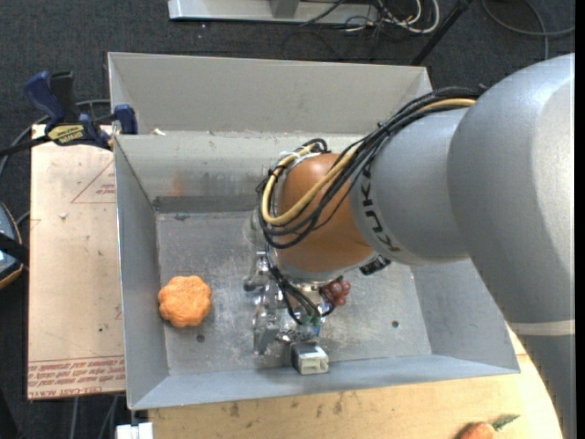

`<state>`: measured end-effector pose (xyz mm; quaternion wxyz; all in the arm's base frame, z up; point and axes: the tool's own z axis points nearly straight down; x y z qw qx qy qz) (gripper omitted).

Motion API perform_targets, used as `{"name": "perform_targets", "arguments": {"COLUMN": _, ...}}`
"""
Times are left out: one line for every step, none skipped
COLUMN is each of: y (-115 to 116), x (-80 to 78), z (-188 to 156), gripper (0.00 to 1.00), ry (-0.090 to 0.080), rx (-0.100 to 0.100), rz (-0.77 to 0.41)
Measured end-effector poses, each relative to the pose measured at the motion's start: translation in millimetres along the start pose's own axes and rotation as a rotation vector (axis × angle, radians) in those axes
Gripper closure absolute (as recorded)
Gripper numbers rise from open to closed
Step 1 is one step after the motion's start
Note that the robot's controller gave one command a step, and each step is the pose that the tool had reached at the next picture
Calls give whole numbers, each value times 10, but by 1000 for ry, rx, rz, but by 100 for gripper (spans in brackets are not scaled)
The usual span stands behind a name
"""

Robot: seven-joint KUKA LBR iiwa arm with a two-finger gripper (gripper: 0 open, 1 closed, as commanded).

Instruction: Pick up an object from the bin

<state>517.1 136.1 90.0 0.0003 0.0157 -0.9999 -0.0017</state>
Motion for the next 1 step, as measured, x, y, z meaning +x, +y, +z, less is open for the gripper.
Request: {"name": "perform_targets", "arguments": {"y": -193, "x": 191, "z": 152, "gripper": 100, "ry": -9, "rx": 1, "rz": 172}}
